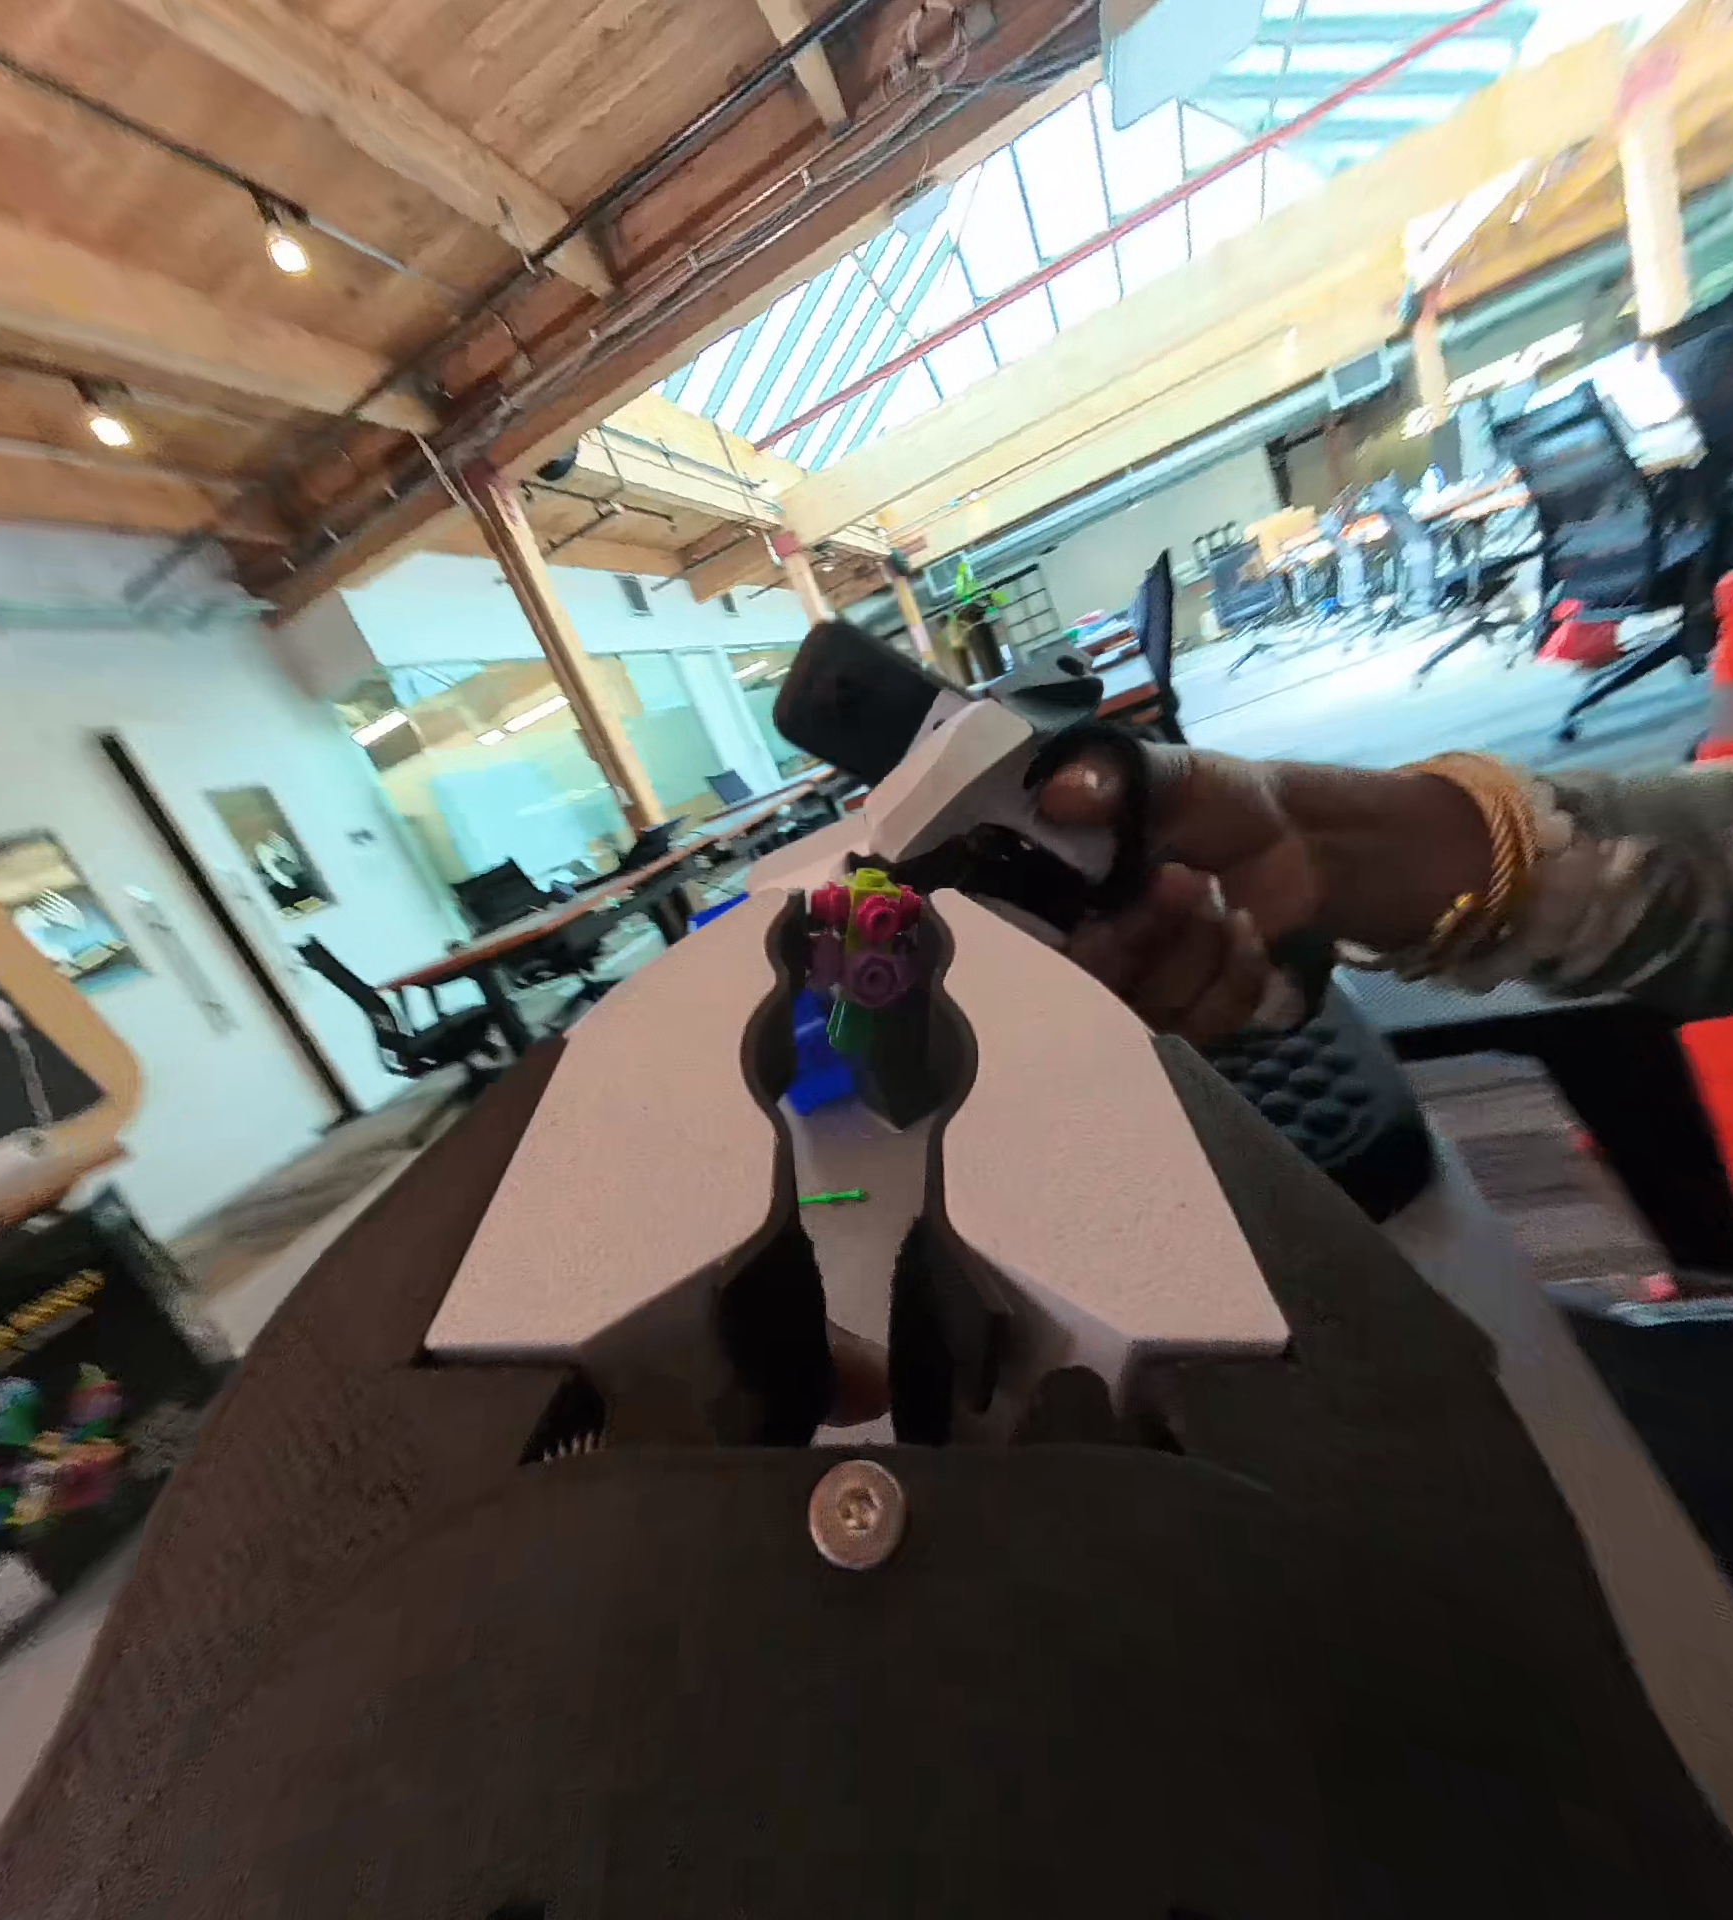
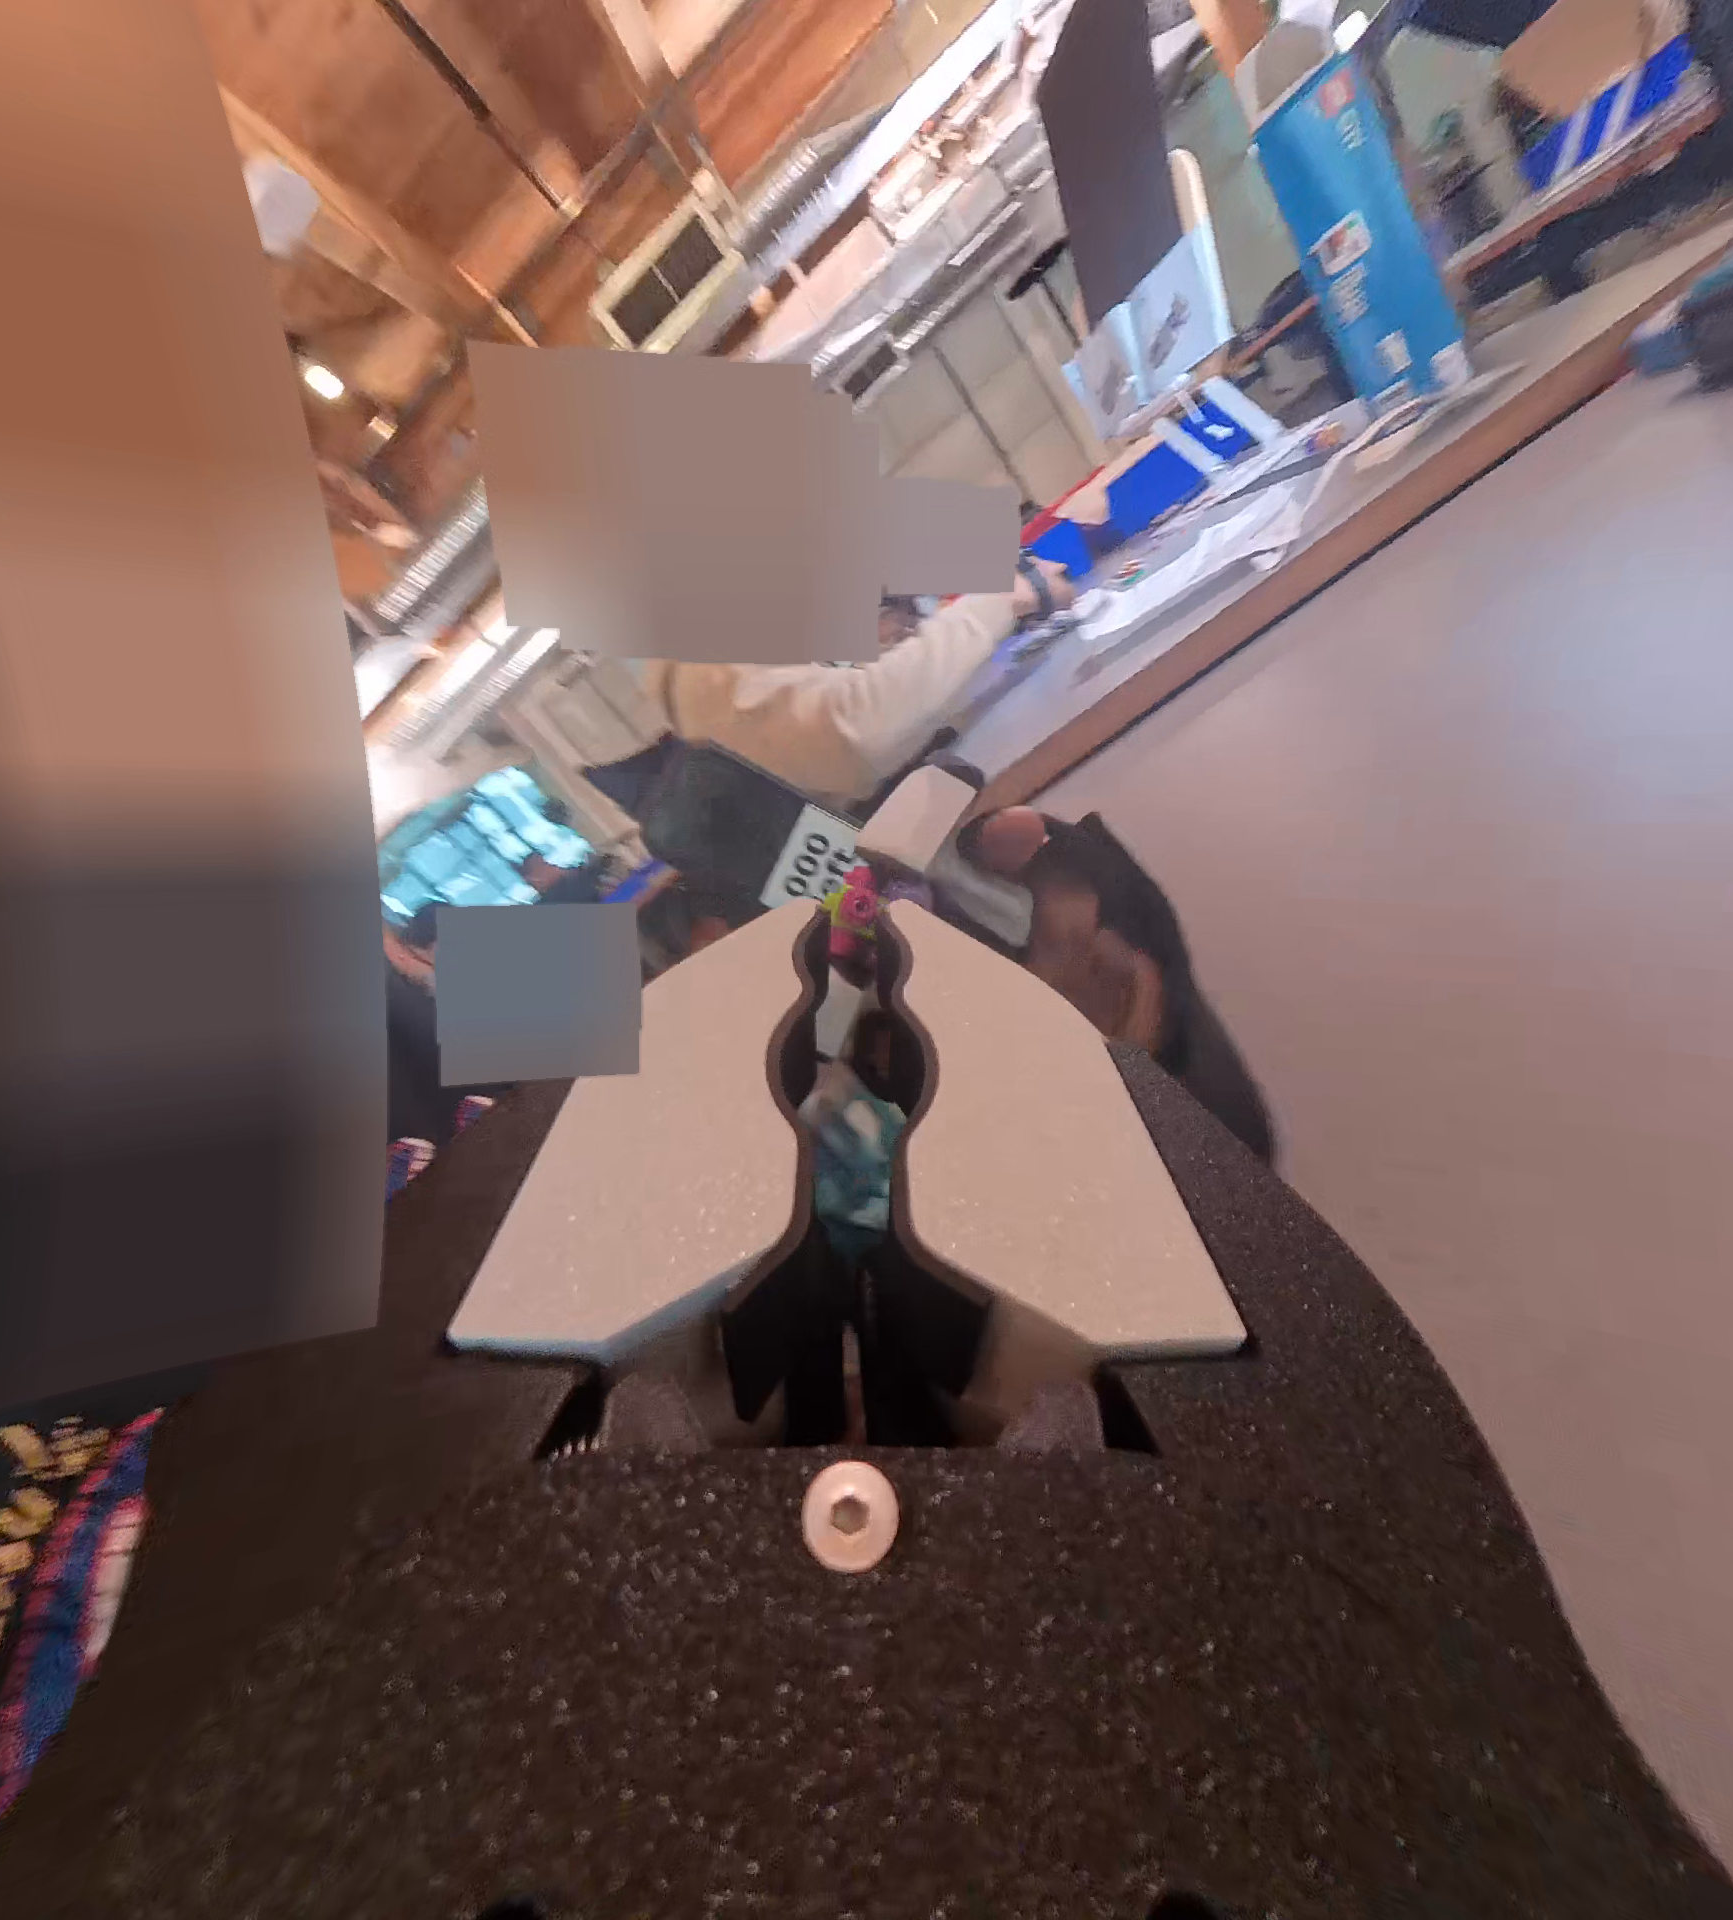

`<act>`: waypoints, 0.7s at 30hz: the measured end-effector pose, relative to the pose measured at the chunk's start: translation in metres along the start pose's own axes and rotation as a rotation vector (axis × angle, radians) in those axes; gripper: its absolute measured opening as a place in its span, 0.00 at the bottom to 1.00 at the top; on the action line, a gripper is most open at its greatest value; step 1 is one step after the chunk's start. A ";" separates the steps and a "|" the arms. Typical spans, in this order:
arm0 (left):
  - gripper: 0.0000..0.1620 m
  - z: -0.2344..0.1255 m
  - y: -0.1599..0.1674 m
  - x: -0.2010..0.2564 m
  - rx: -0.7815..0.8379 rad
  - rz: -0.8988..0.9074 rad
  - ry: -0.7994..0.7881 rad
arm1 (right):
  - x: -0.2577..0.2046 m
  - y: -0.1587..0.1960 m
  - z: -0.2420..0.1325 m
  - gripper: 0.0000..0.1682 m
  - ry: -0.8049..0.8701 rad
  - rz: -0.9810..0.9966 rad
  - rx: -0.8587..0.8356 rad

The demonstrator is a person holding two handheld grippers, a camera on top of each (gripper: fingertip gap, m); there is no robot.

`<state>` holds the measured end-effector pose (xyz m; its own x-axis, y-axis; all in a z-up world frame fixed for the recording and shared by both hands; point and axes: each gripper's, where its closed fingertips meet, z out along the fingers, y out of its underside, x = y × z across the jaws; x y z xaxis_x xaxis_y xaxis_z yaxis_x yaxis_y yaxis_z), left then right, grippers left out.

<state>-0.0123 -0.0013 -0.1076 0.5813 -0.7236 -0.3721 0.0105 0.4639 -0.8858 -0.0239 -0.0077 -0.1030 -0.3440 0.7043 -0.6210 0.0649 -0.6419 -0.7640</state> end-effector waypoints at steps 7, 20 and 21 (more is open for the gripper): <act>0.13 0.002 0.010 0.009 -0.067 0.136 0.034 | 0.002 0.009 -0.007 0.04 -0.064 0.144 -0.016; 0.13 0.002 0.005 0.007 -0.005 -0.429 0.173 | -0.012 -0.003 -0.016 0.05 0.002 -0.340 0.023; 0.13 0.000 -0.004 0.007 0.067 -0.616 0.256 | -0.007 -0.005 -0.017 0.05 0.083 -0.487 0.001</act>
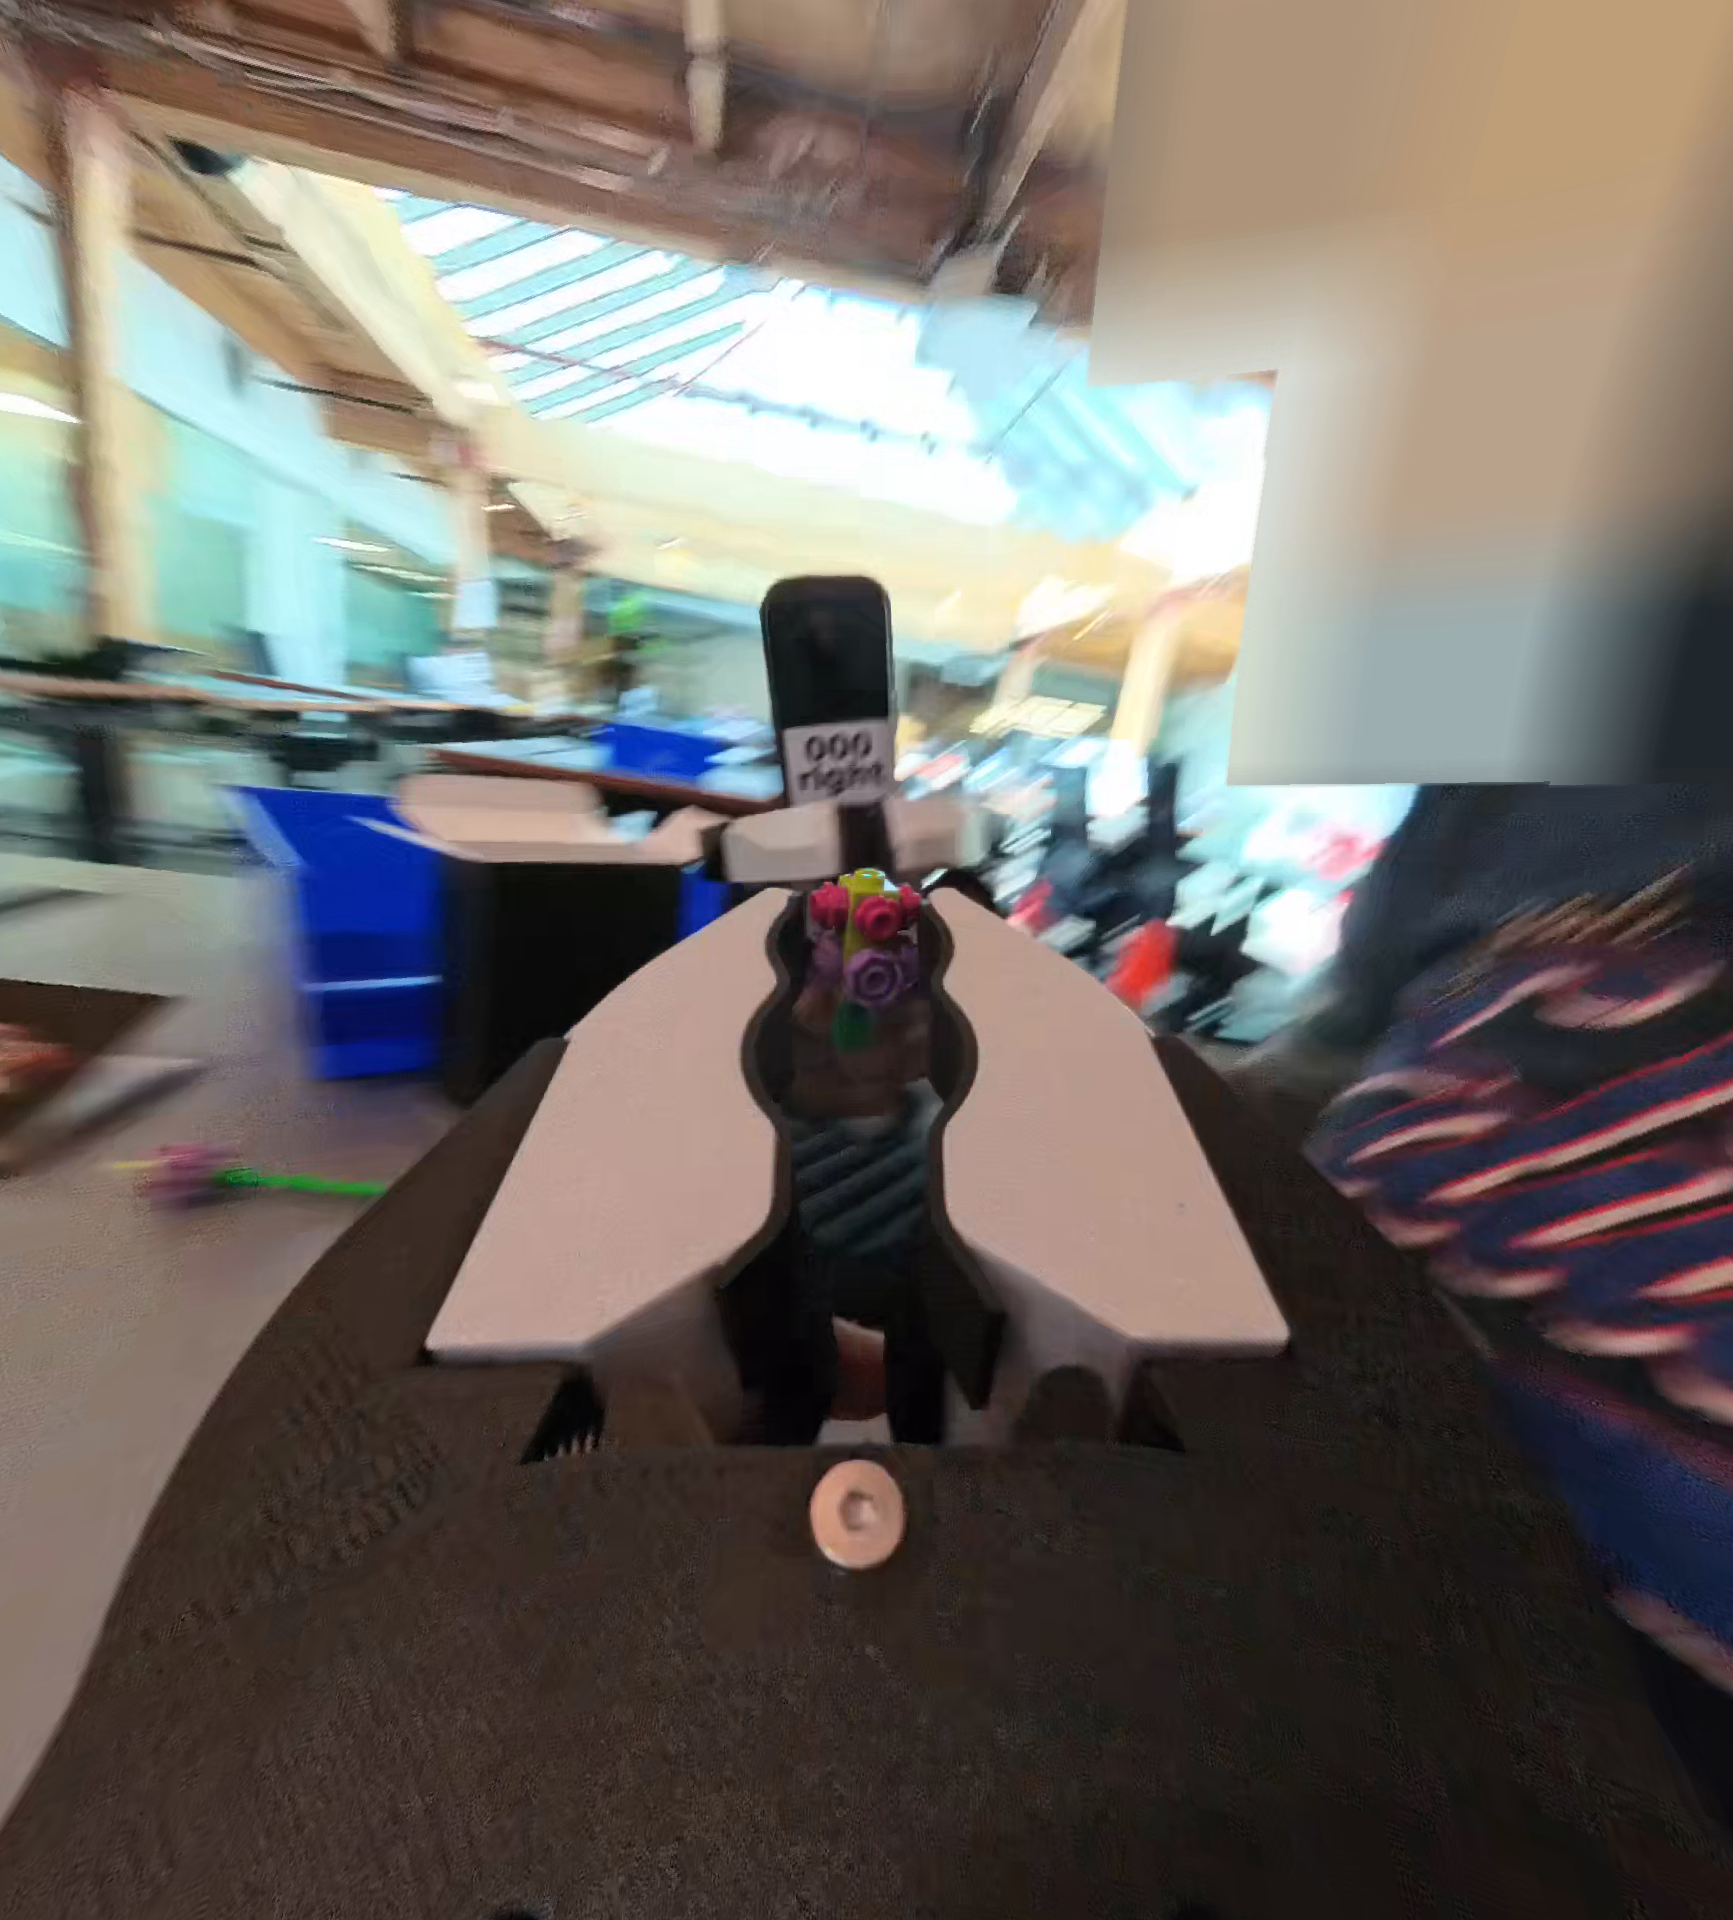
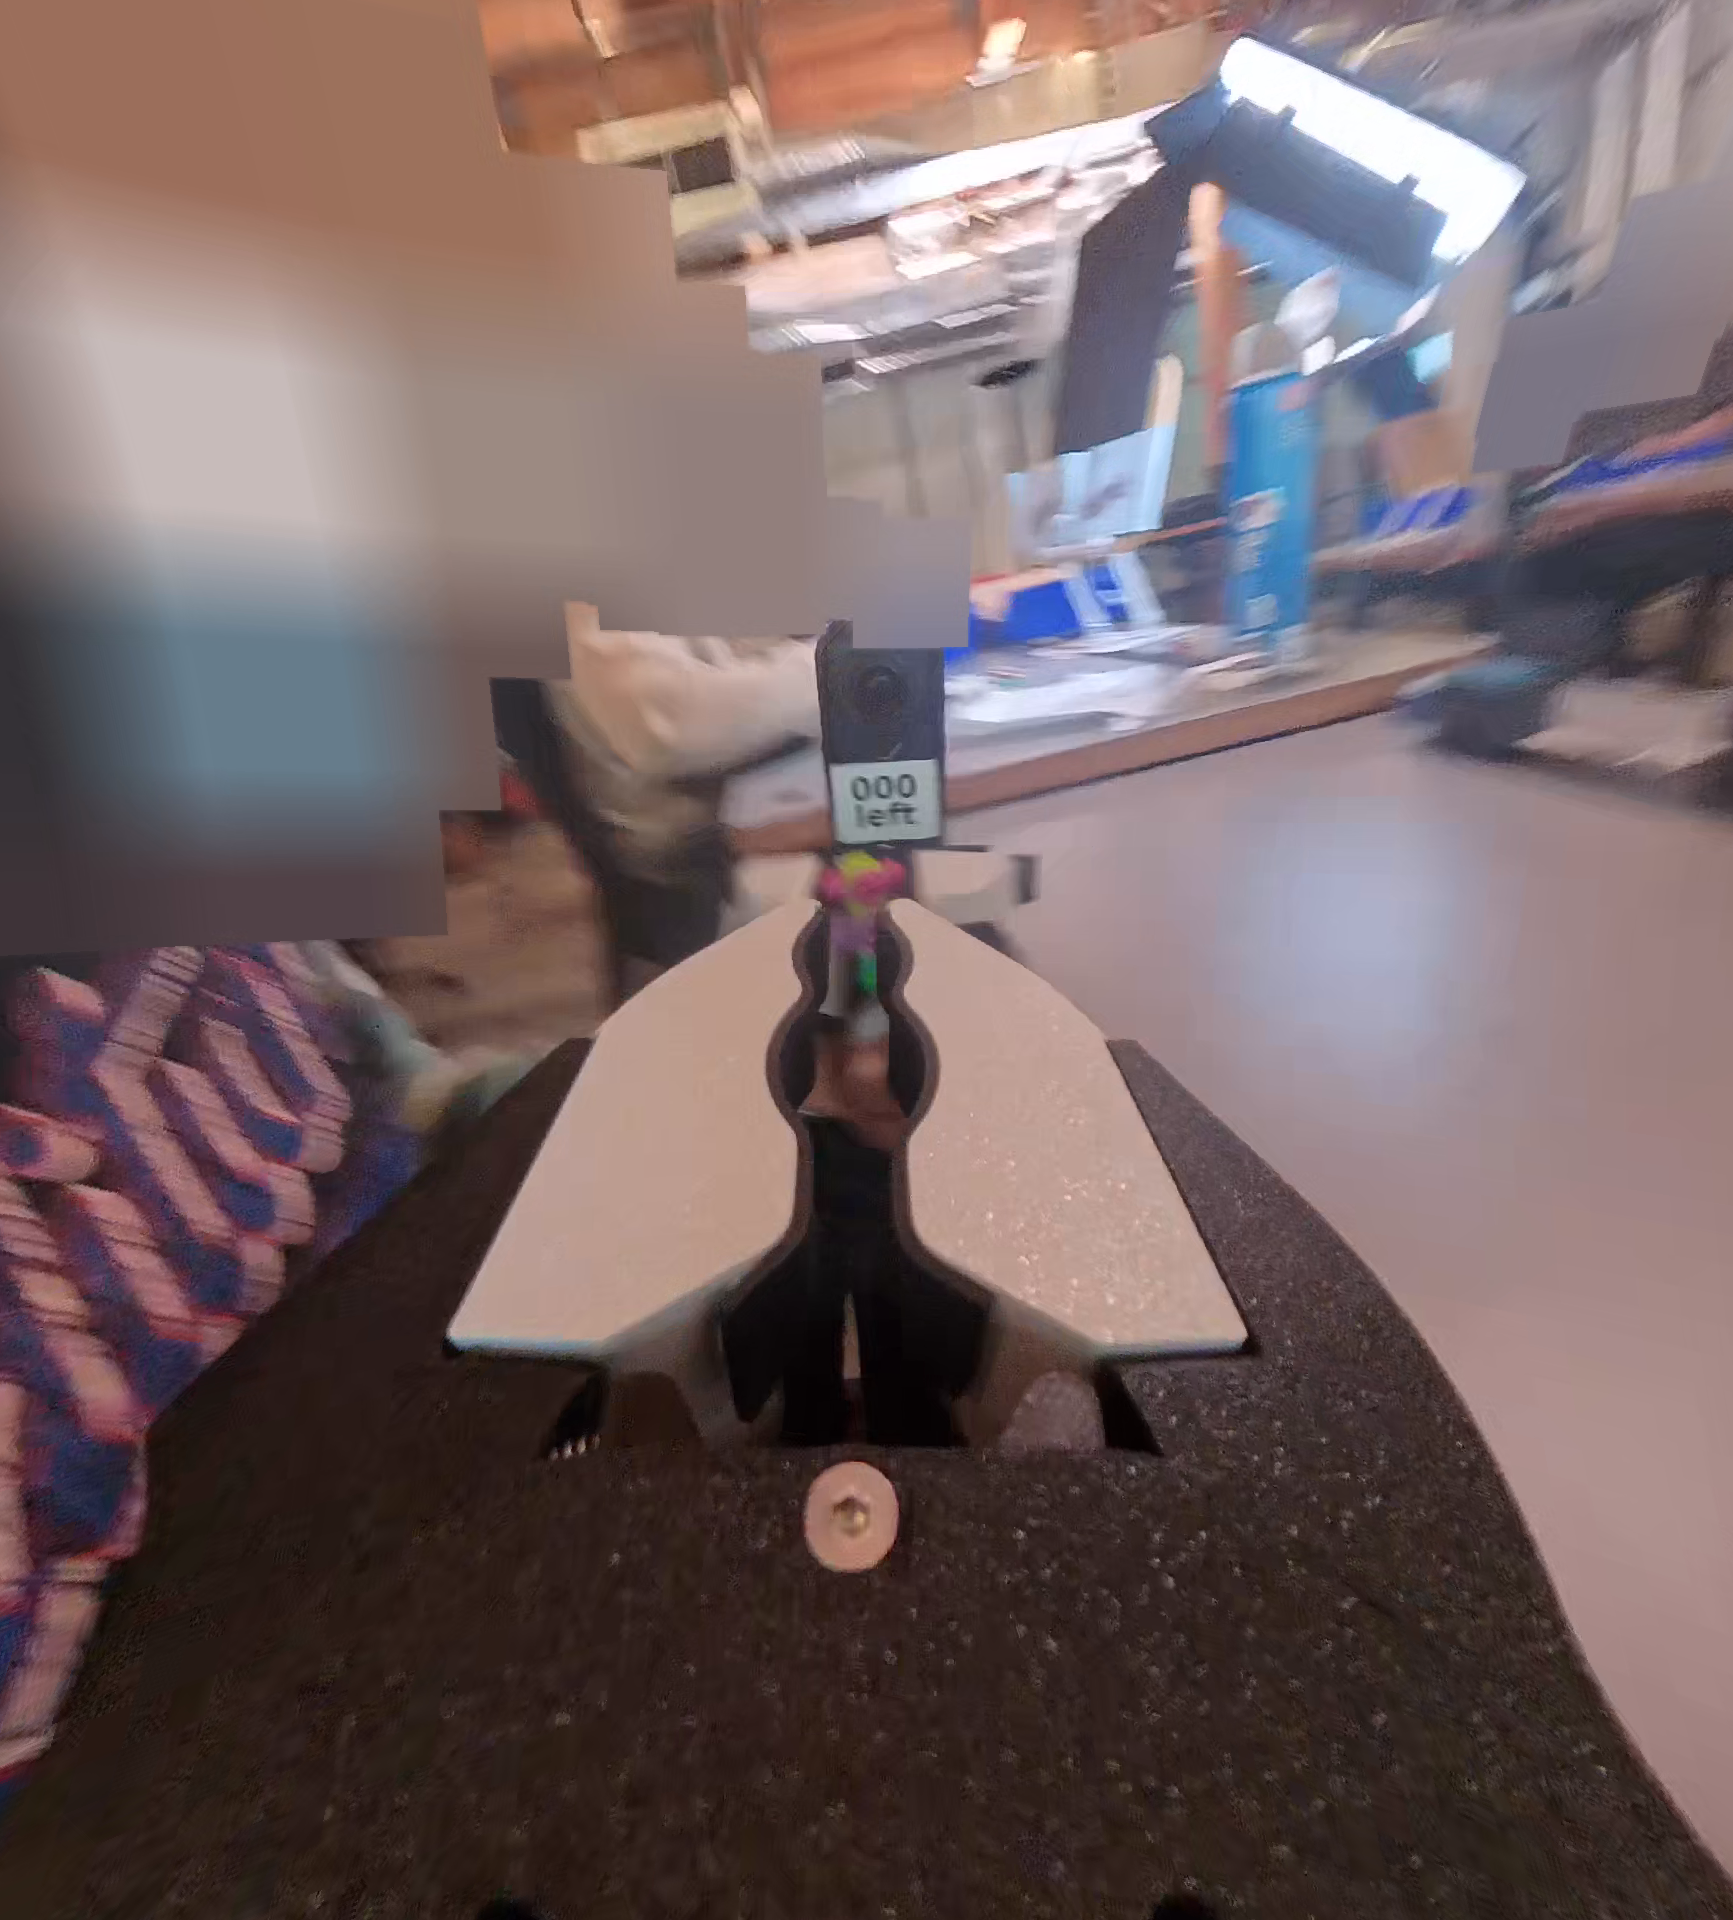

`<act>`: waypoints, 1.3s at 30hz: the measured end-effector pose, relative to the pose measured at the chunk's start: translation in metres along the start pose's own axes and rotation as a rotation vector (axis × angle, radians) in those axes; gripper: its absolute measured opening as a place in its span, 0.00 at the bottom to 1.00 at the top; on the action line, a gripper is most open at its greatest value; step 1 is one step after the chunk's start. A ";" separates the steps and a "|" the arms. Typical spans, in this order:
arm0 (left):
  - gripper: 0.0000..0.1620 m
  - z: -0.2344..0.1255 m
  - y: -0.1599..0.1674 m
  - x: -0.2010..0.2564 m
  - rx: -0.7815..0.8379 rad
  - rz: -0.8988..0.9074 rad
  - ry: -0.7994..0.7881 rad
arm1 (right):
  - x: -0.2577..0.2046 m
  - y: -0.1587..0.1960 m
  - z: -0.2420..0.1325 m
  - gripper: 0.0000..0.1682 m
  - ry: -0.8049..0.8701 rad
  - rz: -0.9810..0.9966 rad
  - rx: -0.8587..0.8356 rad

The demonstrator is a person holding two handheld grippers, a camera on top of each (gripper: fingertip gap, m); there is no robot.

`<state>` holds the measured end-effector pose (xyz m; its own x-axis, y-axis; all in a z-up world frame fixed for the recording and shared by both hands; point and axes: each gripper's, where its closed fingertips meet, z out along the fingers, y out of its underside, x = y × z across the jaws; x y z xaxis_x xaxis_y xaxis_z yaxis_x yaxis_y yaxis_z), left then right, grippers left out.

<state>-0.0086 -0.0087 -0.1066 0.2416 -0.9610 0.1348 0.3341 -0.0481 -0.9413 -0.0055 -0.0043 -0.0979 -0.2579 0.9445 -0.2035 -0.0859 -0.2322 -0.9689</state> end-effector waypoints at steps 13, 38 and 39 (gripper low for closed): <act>0.12 0.002 0.000 0.009 0.028 -0.227 0.127 | -0.005 0.005 0.016 0.05 0.052 -0.428 -0.153; 0.35 -0.004 0.019 -0.023 -0.279 0.649 -0.318 | 0.030 0.024 -0.009 0.04 0.196 -0.040 -0.186; 0.35 -0.004 0.021 -0.024 -0.310 0.723 -0.339 | 0.032 0.028 -0.009 0.04 0.190 0.040 -0.176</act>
<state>-0.0106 0.0126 -0.1311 0.5754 -0.6528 -0.4927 -0.2598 0.4253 -0.8670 -0.0074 0.0218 -0.1324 -0.0704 0.9661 -0.2485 0.0932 -0.2417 -0.9659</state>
